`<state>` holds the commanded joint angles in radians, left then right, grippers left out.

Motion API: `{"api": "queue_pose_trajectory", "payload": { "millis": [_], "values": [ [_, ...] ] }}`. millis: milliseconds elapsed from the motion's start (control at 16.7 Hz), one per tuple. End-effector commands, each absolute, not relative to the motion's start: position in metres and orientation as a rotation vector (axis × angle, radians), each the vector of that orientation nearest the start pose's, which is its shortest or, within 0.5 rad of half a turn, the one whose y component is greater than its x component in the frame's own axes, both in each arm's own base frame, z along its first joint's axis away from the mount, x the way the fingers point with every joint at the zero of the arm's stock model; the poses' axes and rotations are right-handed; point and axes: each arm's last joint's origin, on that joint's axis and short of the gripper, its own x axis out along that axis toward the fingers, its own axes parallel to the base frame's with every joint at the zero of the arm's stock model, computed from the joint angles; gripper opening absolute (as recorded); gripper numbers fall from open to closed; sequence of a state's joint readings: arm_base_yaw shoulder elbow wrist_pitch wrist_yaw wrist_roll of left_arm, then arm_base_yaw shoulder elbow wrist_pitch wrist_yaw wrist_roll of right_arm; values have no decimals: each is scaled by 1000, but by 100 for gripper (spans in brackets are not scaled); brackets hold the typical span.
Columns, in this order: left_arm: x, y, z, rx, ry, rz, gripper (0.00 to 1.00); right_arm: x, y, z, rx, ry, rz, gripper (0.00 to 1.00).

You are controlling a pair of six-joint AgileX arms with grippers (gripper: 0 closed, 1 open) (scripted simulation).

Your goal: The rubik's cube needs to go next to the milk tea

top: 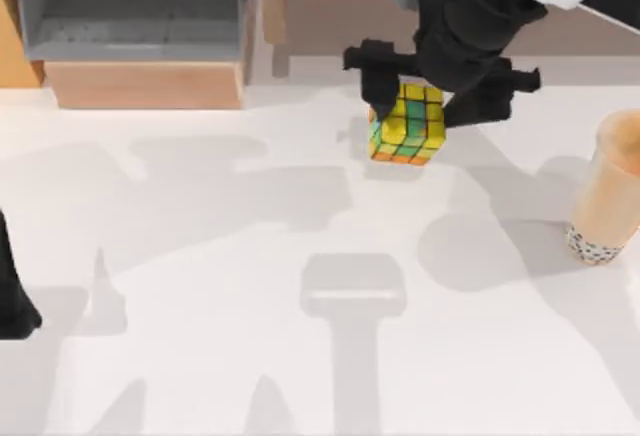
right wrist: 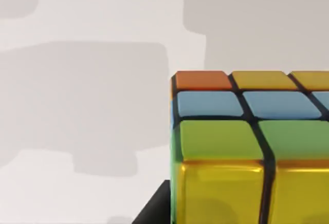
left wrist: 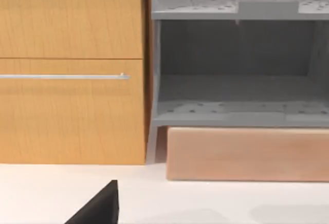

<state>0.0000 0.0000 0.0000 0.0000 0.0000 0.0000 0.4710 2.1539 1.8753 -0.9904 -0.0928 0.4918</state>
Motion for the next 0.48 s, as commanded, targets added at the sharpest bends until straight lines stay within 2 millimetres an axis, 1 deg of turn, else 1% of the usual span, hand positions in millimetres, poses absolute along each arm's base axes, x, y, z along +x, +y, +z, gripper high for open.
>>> {"api": "queue_pose_trajectory", "payload": {
  "millis": [240,480],
  "values": [
    [106,-1,160,0,0,0,100,392,208,198,119,1424,112,0],
    [106,-1,160,0,0,0,100,370,208,169,23,1556,8,0]
  ]
}}
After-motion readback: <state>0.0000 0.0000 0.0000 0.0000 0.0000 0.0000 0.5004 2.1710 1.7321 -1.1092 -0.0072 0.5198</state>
